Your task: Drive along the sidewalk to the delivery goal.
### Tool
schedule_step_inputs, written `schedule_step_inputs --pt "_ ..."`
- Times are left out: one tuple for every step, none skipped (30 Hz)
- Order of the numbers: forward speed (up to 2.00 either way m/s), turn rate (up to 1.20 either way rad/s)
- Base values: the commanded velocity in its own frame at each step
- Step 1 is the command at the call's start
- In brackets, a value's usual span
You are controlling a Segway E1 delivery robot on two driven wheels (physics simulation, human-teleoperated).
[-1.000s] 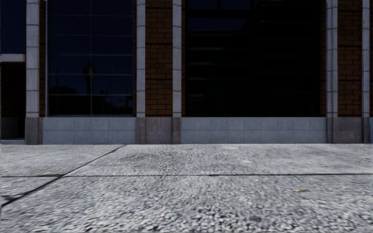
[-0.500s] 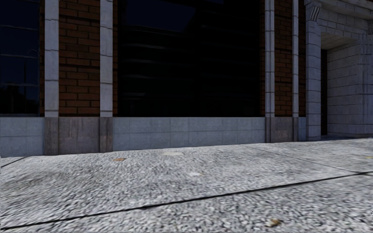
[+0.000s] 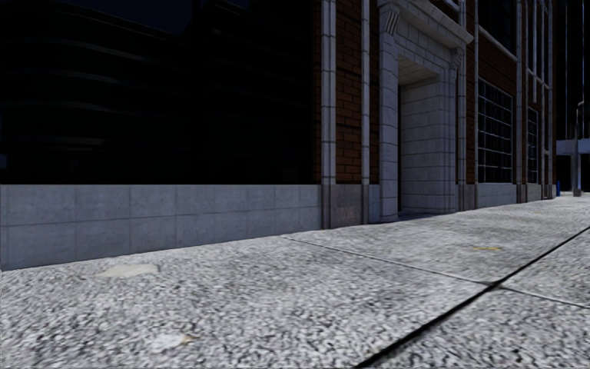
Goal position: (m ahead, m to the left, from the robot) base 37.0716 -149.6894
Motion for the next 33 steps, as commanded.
schedule_step_inputs --pt "2.0 -0.87" --pt "2.0 -0.87" --pt "2.0 -0.87" --pt "2.0 -0.87" --pt "2.0 -0.87" --pt "2.0 -0.87" --pt "2.0 -0.87" --pt "2.0 -0.87" --pt "2.0 -0.87" --pt "2.0 -0.87" --pt "2.0 -0.87" --pt "2.0 -0.87" --pt "2.0 -0.87" --pt "2.0 -0.87" --pt "2.0 -0.87" --pt "2.0 -0.87" --pt "2.0 -0.87" --pt "2.0 -0.87" --pt "2.0 -0.87" --pt "2.0 -0.87" --pt "2.0 -0.87" --pt "2.0 -0.87" --pt "2.0 -0.87" --pt "2.0 -0.87" --pt "2.0 -0.87" --pt "2.0 -0.87" --pt "2.0 -0.87" --pt "2.0 -0.87" --pt "2.0 -0.87" --pt "2.0 -0.87" --pt "2.0 -0.87" --pt "2.0 -0.87" --pt "2.0 -0.87"
